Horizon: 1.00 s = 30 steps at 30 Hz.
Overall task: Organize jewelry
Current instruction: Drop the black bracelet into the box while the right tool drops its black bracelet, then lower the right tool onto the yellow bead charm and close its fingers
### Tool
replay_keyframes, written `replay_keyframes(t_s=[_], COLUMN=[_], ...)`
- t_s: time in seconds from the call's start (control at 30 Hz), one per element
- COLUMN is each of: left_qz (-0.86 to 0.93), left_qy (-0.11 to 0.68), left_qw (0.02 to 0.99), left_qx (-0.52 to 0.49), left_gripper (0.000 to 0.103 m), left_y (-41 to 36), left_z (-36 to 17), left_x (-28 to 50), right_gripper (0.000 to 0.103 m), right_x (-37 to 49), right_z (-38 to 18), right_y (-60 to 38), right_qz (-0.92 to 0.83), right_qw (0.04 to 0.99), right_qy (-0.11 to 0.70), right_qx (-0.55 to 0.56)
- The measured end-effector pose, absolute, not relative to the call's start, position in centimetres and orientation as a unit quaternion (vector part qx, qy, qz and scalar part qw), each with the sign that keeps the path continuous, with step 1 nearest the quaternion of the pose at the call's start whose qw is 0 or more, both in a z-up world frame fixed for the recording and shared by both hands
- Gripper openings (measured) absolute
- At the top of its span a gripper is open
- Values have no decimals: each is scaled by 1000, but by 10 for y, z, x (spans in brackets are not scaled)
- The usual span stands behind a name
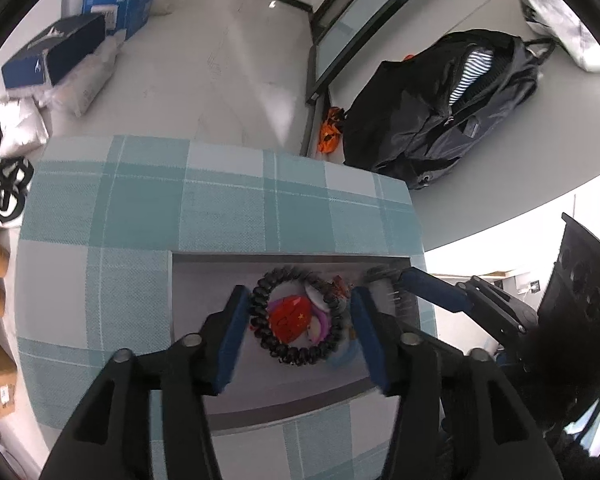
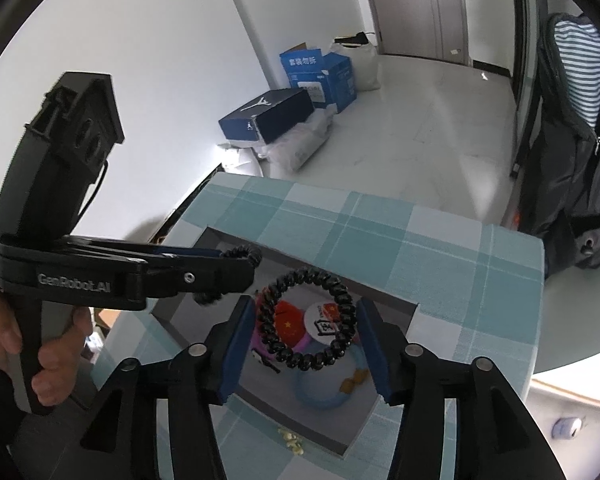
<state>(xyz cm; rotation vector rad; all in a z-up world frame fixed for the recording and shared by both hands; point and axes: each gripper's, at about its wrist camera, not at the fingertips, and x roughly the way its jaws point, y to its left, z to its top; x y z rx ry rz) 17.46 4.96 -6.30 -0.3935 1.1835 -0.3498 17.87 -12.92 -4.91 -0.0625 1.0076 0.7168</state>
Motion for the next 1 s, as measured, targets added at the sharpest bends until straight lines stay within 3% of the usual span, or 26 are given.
replay_keyframes(t_s=[0.03, 0.07, 0.33, 0.47, 0.73, 1.0], left_qz=[-156, -154, -110, -85, -82, -96], left_qy=[544, 538, 519, 503, 473, 483], left_qw=[806, 811, 828, 846, 872, 863], left_qx=[-173, -170, -182, -152, -100, -110], left_gripper=[74, 77, 77, 77, 77, 77], left_y=[50, 51, 69, 65, 43, 32], left_z=[-59, -57, -53, -48, -39, -49], left_x=[171, 170, 154, 140, 103, 81], right_gripper=[65, 69, 72, 82, 84, 84], right_x=[179, 178, 169, 161, 135, 103], right_z=[-49, -48, -39, -31, -24, -40], right_y=[-131, -133, -153, -162, -166, -169], right_qz=[336, 334, 308, 300, 294, 278], right_qw=[813, 815, 834, 844, 851, 852], right_qy=[475, 472, 458, 444, 435, 444], right_qx=[-26, -25, -9, 6, 14, -16])
